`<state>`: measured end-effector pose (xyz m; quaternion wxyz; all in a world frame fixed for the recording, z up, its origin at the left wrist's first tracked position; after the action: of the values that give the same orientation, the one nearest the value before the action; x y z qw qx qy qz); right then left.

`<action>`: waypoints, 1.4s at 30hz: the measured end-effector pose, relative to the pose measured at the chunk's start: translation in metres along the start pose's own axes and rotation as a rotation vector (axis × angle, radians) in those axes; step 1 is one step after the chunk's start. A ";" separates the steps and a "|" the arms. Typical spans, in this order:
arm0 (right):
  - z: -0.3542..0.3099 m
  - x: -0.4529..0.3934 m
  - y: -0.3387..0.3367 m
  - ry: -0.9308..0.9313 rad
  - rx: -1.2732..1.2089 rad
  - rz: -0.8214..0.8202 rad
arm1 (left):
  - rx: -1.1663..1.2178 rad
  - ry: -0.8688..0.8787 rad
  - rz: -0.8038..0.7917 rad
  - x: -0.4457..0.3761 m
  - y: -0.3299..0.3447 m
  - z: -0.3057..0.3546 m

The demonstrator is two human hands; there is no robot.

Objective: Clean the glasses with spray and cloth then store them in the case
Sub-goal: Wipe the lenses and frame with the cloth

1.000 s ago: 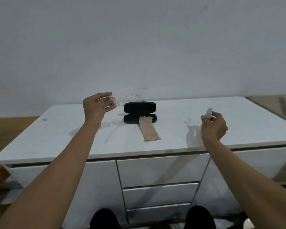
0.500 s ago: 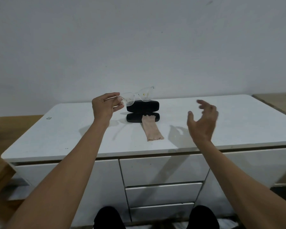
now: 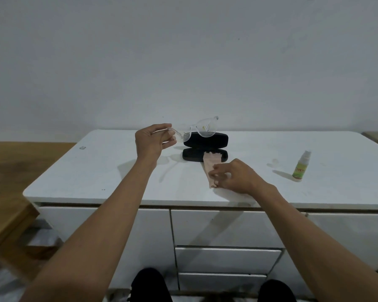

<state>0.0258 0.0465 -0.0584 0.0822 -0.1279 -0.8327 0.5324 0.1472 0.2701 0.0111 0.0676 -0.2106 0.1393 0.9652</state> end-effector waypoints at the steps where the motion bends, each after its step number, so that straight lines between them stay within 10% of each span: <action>1: -0.001 -0.002 0.003 -0.010 0.022 -0.010 | -0.004 -0.003 0.001 -0.001 0.000 -0.001; 17: -0.007 -0.002 -0.006 0.068 -0.204 0.114 | -0.018 -0.017 0.023 0.003 -0.003 -0.005; 28: 0.004 0.013 -0.004 0.470 -1.548 -0.148 | -0.025 -0.024 0.057 -0.001 -0.019 -0.003; 42: -0.055 0.007 -0.078 0.071 -1.241 0.356 | -0.044 -0.008 0.002 -0.004 -0.011 0.020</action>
<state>0.0243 0.0651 0.0350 -0.0692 -0.3051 -0.9486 -0.0473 0.1454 0.2858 0.0281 0.0625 -0.2079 0.1181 0.9690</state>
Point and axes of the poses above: each hand's wrist, its own x-axis away from the middle knuckle, its own y-axis out of the palm, z = x × y, the point moved 10 cm from there along -x, towards the middle knuckle, and after that the axes turned 13 degrees about y, right-handed, at the moved point
